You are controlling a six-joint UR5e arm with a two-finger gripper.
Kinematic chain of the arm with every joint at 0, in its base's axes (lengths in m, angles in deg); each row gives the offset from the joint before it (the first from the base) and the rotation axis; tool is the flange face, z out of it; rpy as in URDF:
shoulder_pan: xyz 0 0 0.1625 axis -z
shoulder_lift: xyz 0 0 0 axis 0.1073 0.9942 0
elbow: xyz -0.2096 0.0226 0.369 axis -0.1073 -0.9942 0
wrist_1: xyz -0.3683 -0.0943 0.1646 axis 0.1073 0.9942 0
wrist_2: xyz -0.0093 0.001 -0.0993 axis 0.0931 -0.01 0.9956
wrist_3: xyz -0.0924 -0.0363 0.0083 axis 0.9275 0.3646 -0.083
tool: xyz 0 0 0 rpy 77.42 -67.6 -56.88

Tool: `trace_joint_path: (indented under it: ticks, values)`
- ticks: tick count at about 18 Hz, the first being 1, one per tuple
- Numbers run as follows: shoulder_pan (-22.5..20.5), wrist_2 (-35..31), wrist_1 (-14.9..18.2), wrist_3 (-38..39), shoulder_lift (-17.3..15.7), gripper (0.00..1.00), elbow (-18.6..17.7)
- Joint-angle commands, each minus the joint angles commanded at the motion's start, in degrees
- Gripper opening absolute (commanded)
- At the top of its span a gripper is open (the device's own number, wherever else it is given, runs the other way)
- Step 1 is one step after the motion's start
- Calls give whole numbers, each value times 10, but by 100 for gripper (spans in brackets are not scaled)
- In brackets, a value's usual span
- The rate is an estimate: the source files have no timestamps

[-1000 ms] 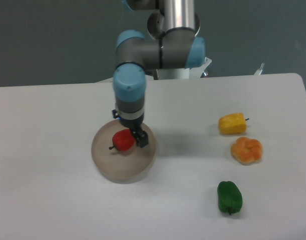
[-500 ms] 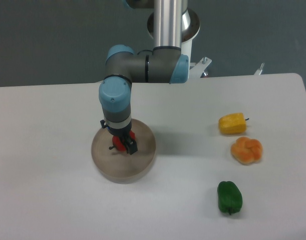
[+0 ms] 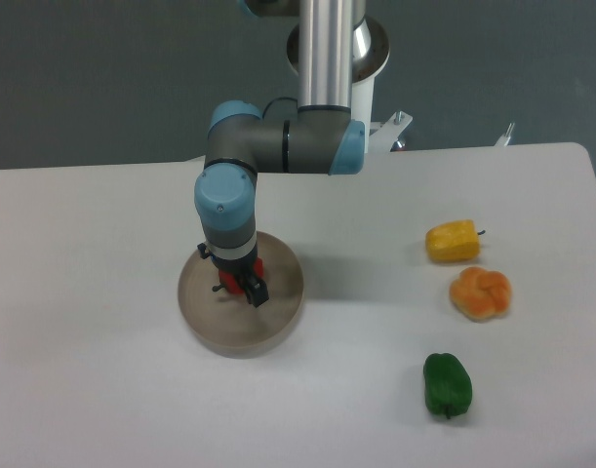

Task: Pick up the red pepper from the plate
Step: 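Lift the red pepper off the plate and carry it toward the orange pepper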

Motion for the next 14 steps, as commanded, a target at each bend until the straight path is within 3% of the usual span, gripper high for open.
trace_joint_path:
  ticks: [1,3,10,14]
  values:
    - [-1,-1,0,-1,-1,35,1]
    - [-3,-1,3,-5,-7,21,3]
    - [-78,7,9,-11,-58,21,25]
    - [-131,3,82,-101,-48,21,89]
